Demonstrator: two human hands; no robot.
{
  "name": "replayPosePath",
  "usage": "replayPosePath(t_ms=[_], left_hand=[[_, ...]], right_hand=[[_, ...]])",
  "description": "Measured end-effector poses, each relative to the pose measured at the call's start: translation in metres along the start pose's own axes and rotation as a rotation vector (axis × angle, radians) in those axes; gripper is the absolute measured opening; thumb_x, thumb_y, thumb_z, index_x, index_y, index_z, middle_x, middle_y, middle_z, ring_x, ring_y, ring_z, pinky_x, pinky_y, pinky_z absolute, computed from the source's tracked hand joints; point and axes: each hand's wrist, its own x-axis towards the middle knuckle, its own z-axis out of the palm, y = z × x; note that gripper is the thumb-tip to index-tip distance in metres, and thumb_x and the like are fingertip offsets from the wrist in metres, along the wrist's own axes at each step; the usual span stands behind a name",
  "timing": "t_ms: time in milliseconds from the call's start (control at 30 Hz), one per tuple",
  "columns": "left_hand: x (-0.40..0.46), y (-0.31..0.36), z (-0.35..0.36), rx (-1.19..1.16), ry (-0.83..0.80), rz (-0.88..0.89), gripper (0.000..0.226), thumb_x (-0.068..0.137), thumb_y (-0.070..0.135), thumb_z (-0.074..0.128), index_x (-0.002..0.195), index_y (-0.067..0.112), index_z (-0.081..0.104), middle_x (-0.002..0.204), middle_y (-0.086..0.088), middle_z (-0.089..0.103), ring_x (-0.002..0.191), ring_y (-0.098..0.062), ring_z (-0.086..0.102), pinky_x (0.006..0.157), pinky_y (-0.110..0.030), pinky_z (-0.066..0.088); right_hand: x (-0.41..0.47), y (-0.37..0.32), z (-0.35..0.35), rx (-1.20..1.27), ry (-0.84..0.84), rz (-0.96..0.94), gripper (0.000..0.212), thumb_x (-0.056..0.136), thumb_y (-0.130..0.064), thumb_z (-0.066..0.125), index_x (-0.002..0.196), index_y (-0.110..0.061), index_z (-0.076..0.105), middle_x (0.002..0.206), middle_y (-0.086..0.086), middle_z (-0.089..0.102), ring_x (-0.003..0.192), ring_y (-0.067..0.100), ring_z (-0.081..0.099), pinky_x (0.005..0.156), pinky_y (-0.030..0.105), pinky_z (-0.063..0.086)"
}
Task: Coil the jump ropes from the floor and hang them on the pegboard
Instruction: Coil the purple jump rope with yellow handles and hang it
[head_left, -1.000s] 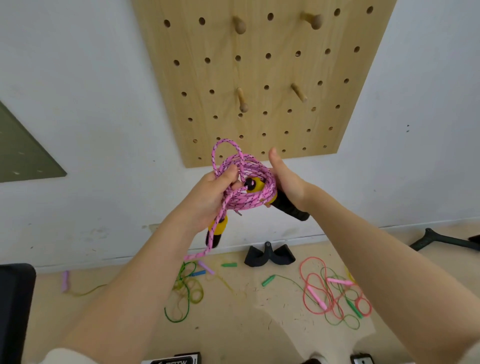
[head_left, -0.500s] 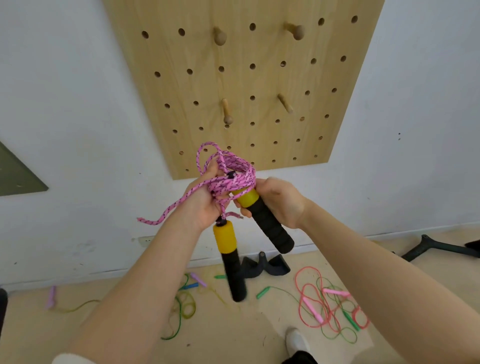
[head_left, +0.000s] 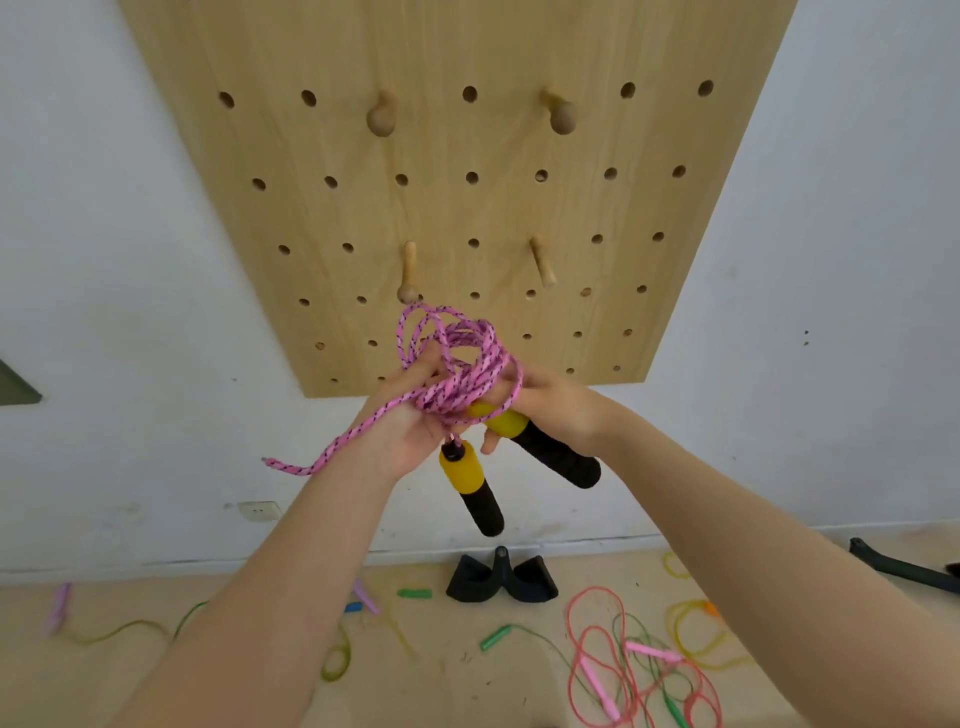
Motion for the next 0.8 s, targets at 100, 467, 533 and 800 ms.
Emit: replayPosePath(t_ms=[100,467,533,800], left_hand=[[0.017,0.002,0.004,-0.106,0.074,-0.058,0.035,0.094,0.030,0.046,0.114,0.003,0.061,0.099,-0.013,0.067,0.079,-0.020,0.068,0.061,-0.028,0.058],[0.048,-0.005,0.065,0.194,0.087,-0.070,0.022,0.094,0.011,0.048,0.072,0.012,0.050,0.047,0.001,0.044,0.039,-0.010,0.040,0.043,-0.018,0.034],[0.051,-0.006,0.077,0.306,0.042,-0.044,0.031,0.095,0.006,0.043,0.065,0.012,0.043,0.042,0.003,0.038,0.033,-0.007,0.033,0.037,-0.015,0.028],[0.068,-0.010,0.098,0.889,0.073,0.162,0.020,0.091,0.007,0.046,0.075,0.012,0.057,0.051,0.003,0.049,0.048,-0.015,0.047,0.064,-0.033,0.040]], right_hand=[[0.004,0.010,-0.025,-0.004,-0.027,-0.035,0.044,0.091,0.004,0.050,0.132,-0.009,0.043,0.115,0.010,0.059,0.105,0.023,0.059,0.097,0.034,0.048],[-0.010,0.033,-0.110,-0.203,-0.224,0.194,0.017,0.087,-0.010,0.062,0.079,-0.024,0.069,0.075,-0.013,0.066,0.075,0.009,0.062,0.084,0.026,0.042],[-0.012,0.037,-0.121,-0.152,-0.228,0.240,0.029,0.080,-0.017,0.060,0.108,-0.024,0.062,0.106,-0.008,0.066,0.105,0.013,0.060,0.098,0.030,0.041],[-0.002,0.020,-0.123,-0.090,0.048,0.121,0.019,0.089,-0.018,0.060,0.107,-0.016,0.062,0.099,0.011,0.067,0.091,0.025,0.063,0.087,0.033,0.050]])
